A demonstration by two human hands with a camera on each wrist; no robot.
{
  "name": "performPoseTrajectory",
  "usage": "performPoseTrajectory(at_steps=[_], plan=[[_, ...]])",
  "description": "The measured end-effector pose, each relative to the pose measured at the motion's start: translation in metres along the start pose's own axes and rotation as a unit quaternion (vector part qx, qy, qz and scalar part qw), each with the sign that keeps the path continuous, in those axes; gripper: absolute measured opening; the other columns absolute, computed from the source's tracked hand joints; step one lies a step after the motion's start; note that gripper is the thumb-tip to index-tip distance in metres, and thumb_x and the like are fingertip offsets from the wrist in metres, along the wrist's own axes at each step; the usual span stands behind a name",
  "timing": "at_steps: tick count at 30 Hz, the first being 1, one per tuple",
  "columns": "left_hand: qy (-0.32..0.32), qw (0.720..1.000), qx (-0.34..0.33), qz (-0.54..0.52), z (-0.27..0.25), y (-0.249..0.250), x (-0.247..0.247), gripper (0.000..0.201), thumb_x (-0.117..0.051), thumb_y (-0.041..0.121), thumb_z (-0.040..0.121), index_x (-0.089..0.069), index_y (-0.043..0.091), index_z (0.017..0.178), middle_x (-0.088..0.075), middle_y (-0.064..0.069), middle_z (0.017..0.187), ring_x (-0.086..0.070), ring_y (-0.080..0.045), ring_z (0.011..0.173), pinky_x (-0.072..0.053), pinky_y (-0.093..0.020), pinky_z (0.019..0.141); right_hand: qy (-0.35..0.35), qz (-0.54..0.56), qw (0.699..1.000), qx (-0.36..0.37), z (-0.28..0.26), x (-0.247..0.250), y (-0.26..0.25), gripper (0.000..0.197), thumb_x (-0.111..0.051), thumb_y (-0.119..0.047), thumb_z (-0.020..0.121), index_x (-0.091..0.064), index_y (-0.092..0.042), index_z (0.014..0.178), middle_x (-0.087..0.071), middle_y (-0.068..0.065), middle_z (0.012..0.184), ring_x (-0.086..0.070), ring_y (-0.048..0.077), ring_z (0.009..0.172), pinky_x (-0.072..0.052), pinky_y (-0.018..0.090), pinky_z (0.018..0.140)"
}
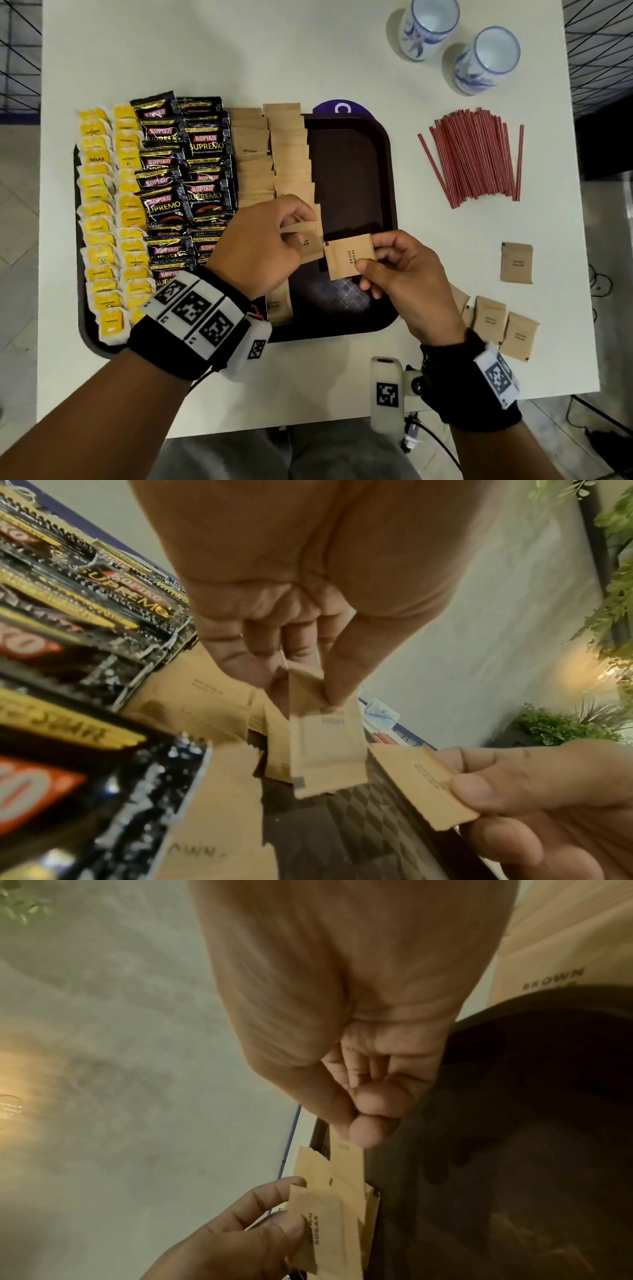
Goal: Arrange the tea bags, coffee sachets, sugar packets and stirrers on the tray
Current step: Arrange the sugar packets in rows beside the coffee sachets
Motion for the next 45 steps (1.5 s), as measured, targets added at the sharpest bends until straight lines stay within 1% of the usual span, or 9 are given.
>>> performPoseTrajectory(at_steps=[3,5,8,13,19,22,26,37,45], plan=[[-0.010,1.000,-0.005,-0.008,0.003,-0.002,-0.004,0.026,-0.069,0.012,0.083,-0.062,0.033,0.098,-0.067,0.009,0.081,-0.064,-0.008,0.076,-0.053,-0.030,0.076,0.005,-0.001,1.000,0.008,0.000,0.001,0.000,0.021,-0.067,0.005,0.089,-0.068,-0.013,0.100,-0.074,0.005,0.085,-0.062,0.019,0.058,-0.046,0.022,0.049],[-0.025,1.000,-0.012,-0.010,0.003,-0.002,-0.007,0.028,-0.070,0.009,0.081,-0.063,0.032,0.094,-0.068,0.008,0.080,-0.065,-0.010,0.076,-0.055,-0.037,0.074,0.014,-0.019,1.000,0.020,0.000,0.005,0.000,0.022,-0.066,0.003,0.090,-0.070,-0.018,0.097,-0.072,-0.002,0.079,-0.060,0.013,0.057,-0.045,0.018,0.052],[-0.028,0.999,-0.022,-0.007,0.006,-0.001,-0.010,0.024,-0.073,0.009,0.081,-0.069,0.029,0.094,-0.068,0.011,0.085,-0.064,-0.005,0.081,-0.056,-0.035,0.077,-0.010,-0.073,0.997,0.018,-0.001,0.008,-0.003,0.025,-0.061,0.000,0.094,-0.074,-0.021,0.101,-0.071,-0.014,0.074,-0.062,0.001,0.063,-0.044,0.011,0.058],[-0.004,0.997,-0.047,0.056,0.013,0.001,-0.012,0.025,-0.071,0.010,0.082,-0.073,0.029,0.098,-0.064,0.008,0.089,-0.060,-0.012,0.081,-0.054,-0.038,0.075,-0.092,-0.177,0.979,0.027,0.005,-0.008,-0.007,0.030,-0.064,-0.005,0.093,-0.073,-0.028,0.109,-0.073,-0.016,0.097,-0.067,-0.003,0.094,-0.052,0.012,0.080],[0.039,0.986,-0.082,0.138,0.020,0.001,-0.016,0.029,-0.071,0.007,0.078,-0.073,0.026,0.100,-0.067,0.002,0.094,-0.062,-0.024,0.090,-0.052,-0.045,0.079,-0.047,-0.264,0.962,0.060,0.023,-0.032,-0.014,0.021,-0.071,-0.014,0.089,-0.069,-0.025,0.107,-0.064,-0.012,0.082,-0.061,0.000,0.073,-0.044,0.007,0.066],[0.045,0.983,-0.077,0.161,0.020,0.000,-0.018,0.028,-0.070,0.010,0.078,-0.073,0.026,0.102,-0.067,0.003,0.097,-0.061,-0.024,0.093,-0.050,-0.047,0.082,-0.020,-0.269,0.960,0.077,0.024,-0.040,-0.016,0.016,-0.070,-0.011,0.088,-0.071,-0.019,0.102,-0.070,-0.009,0.082,-0.065,0.003,0.074,-0.049,0.009,0.067],[0.053,0.980,-0.070,0.179,0.022,-0.002,-0.016,0.030,-0.071,0.015,0.079,-0.072,0.027,0.107,-0.065,0.005,0.103,-0.060,-0.023,0.098,-0.049,-0.047,0.085,0.000,-0.279,0.956,0.092,0.024,-0.047,-0.020,0.016,-0.068,-0.008,0.088,-0.073,-0.014,0.102,-0.074,0.000,0.088,-0.068,0.012,0.080,-0.053,0.024,0.076],[0.070,0.978,-0.068,0.183,0.025,-0.002,-0.014,0.031,-0.070,0.010,0.079,-0.071,0.023,0.107,-0.067,0.002,0.105,-0.059,-0.025,0.098,-0.049,-0.048,0.084,0.018,-0.304,0.947,0.099,0.029,-0.063,-0.022,0.020,-0.064,-0.013,0.088,-0.071,-0.014,0.106,-0.073,0.003,0.090,-0.067,0.017,0.077,-0.056,0.033,0.072],[0.091,0.980,-0.087,0.153,0.024,-0.005,-0.010,0.030,-0.065,0.002,0.078,-0.071,0.018,0.102,-0.065,0.001,0.095,-0.065,-0.023,0.081,-0.054,-0.045,0.075,0.020,-0.294,0.951,0.096,0.029,-0.066,-0.022,0.022,-0.063,-0.011,0.087,-0.071,-0.012,0.108,-0.071,0.005,0.091,-0.066,0.018,0.078,-0.055,0.032,0.071]])
Point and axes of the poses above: each hand's wrist, its own z-axis towards the middle knuckle, its own x-axis out of the back of the hand, y = z × x, the point moved 3 cm from there along z, towards the middle knuckle
